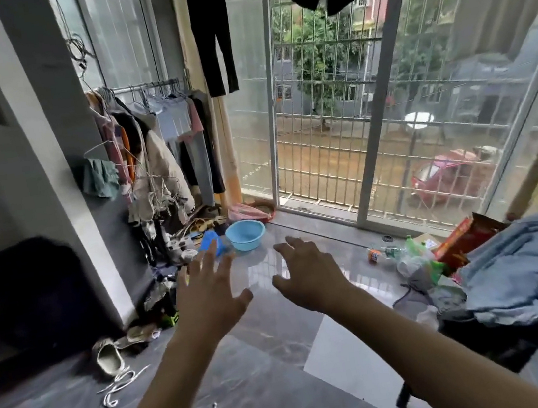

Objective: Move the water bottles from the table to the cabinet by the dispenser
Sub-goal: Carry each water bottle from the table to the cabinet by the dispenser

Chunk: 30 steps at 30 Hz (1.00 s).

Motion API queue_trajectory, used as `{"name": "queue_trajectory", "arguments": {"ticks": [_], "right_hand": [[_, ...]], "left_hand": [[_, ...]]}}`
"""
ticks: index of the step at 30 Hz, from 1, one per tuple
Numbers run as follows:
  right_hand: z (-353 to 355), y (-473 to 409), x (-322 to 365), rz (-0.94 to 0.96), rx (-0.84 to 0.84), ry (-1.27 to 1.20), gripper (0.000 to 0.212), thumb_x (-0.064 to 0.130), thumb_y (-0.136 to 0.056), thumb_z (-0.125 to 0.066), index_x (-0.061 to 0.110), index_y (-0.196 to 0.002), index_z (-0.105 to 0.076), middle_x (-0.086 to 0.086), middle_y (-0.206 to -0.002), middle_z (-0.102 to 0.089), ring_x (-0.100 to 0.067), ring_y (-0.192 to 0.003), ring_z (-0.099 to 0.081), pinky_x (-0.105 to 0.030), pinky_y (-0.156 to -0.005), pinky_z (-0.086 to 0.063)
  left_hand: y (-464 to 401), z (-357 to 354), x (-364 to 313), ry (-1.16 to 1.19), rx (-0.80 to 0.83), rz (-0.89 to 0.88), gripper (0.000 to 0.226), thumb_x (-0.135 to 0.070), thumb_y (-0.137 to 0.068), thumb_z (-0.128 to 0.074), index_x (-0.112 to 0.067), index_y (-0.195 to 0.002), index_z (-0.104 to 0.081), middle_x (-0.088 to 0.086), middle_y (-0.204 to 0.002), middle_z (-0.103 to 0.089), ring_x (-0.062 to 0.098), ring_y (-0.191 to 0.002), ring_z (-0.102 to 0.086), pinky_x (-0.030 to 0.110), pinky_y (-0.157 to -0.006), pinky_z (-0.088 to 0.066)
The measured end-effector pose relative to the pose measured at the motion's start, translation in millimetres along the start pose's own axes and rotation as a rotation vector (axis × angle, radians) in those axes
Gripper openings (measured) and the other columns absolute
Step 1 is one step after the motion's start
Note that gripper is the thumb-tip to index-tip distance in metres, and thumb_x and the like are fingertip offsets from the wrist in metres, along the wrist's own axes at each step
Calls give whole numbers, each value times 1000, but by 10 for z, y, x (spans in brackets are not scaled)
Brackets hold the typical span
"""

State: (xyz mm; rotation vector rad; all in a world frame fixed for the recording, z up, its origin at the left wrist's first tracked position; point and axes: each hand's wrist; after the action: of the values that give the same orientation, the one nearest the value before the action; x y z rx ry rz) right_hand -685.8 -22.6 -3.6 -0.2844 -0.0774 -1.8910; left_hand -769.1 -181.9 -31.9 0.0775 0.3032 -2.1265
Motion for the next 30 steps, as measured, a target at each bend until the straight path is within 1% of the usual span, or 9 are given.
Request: {"name": "queue_trajectory", "arguments": {"ticks": [3,6,10,13,16,19,24,26,30], "right_hand": [[-106,-466,33,32,10,-7,67,47,-91,-55,23,-150,-34,-5,-159,-30,-27,-141,-34,-49,-111,-36],[-250,-901,85,97,27,-17,66,44,-90,-56,21,-148,-37,-5,-154,-37,-27,-137,-38,-48,-108,-40],[-466,-1590,121,165,55,-45,62,42,-88,-58,21,-144,-40,-4,-149,-41,-25,-132,-41,-47,-103,-44],[-573,-2203,193,247,73,-54,63,40,-89,-57,21,-146,-39,-6,-153,-38,-26,-136,-39,-47,-105,-42],[-596,-2805,352,344,79,-89,61,41,-91,-55,20,-146,-40,-5,-152,-38,-27,-137,-37,-47,-106,-40],[-658,-3346,589,452,85,-119,54,40,-89,-54,20,-139,-47,-4,-148,-43,-27,-133,-40,-46,-104,-41],[-923,-3880,1125,617,199,-154,60,38,-90,-54,18,-145,-42,-7,-152,-38,-30,-135,-38,-46,-106,-40],[-1018,-3957,1333,674,236,-156,59,37,-90,-54,18,-144,-42,-7,-150,-39,-31,-134,-39,-47,-106,-40],[-1291,-4199,1958,815,289,-155,53,35,-90,-54,16,-139,-45,-6,-144,-43,-32,-131,-41,-49,-98,-41]], "left_hand": [[-308,-91,150,-12,-2,45,78,-59,-89,-58,-29,-156,-29,3,-169,-13,27,-153,-18,49,-123,-20],[-623,-177,327,-6,-5,96,76,-56,-88,-61,-30,-154,-33,3,-169,-14,29,-152,-22,47,-122,-17],[-1088,-321,549,3,-28,157,73,-52,-85,-67,-29,-150,-42,2,-167,-21,28,-149,-28,47,-119,-22],[-1479,-391,762,6,-53,237,72,-53,-88,-62,-31,-152,-38,1,-168,-17,24,-152,-22,46,-122,-17],[-1851,-390,1008,0,-55,341,71,-55,-92,-56,-31,-155,-33,0,-169,-12,22,-154,-15,45,-123,-13],[-2139,-344,1253,-36,-99,430,71,-54,-91,-58,-30,-154,-35,0,-169,-14,22,-154,-16,46,-124,-15],[-2268,-348,1680,-64,-105,622,70,-52,-91,-61,-30,-153,-37,0,-169,-15,22,-153,-18,46,-123,-16],[-2209,-358,1855,-78,-131,657,69,-51,-89,-64,-28,-150,-43,1,-168,-21,23,-152,-23,47,-122,-19],[-2065,-389,2332,-103,-183,803,63,-48,-84,-71,-23,-140,-57,5,-161,-37,26,-146,-37,49,-118,-29]]}}
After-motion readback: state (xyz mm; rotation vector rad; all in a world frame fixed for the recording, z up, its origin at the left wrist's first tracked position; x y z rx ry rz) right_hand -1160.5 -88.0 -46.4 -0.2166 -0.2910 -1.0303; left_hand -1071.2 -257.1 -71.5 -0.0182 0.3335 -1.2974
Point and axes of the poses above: each hand's wrist, its own y-axis away from the middle knuckle, its own z-axis out of the back of the hand, x = y × z
